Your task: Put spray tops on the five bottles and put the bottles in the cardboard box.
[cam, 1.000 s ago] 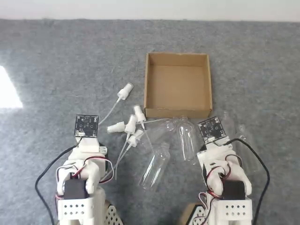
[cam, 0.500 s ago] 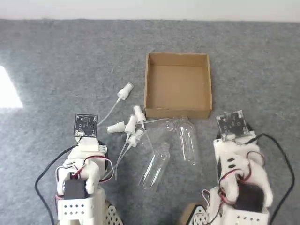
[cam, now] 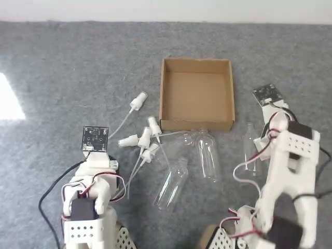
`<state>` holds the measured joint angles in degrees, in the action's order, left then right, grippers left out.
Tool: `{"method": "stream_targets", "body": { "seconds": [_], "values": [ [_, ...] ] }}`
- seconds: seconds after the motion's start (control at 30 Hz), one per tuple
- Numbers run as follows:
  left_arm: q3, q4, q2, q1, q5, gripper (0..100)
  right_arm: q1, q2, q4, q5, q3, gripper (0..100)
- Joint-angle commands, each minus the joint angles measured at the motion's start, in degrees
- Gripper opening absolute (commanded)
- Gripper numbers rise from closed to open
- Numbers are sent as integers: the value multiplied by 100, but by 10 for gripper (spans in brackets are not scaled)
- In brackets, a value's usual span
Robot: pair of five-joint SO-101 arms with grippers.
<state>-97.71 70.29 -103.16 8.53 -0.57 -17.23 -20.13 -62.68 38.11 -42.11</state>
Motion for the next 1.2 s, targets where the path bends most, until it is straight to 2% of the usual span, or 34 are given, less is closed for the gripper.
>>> {"method": "stream_targets", "body": {
  "seconds": [0.0, 0.17, 0.43, 0.53, 0.6, 0.77, 0.8, 0.97, 1.17],
  "values": [
    [119, -79, -123, -9, 70, 12, -66, 462, 295, 35, 334, 258],
    [119, -79, -123, -9, 70, 12, -207, 1147, 743, 35, 308, 214],
    [119, -132, -123, 18, 70, 12, -760, 1675, 1393, 79, 325, 24],
    [119, -501, -123, 26, 149, 12, -866, 1613, 1420, 88, 343, 10],
    [119, -809, -123, 35, 598, 12, -936, 1525, 1367, 79, 431, 10],
    [136, -1275, -123, 360, 2892, 12, -1297, 1191, 1367, 88, 580, 9],
    [163, -1354, -123, 387, 3103, 12, -1367, 1112, 1367, 88, 580, 9],
    [778, -1415, -114, 431, 3112, 14, -1525, 927, 1367, 510, 554, 9],
    [2026, -1055, 404, 396, 3103, 85, -1516, 927, 1367, 607, 545, 9]
  ]
}}
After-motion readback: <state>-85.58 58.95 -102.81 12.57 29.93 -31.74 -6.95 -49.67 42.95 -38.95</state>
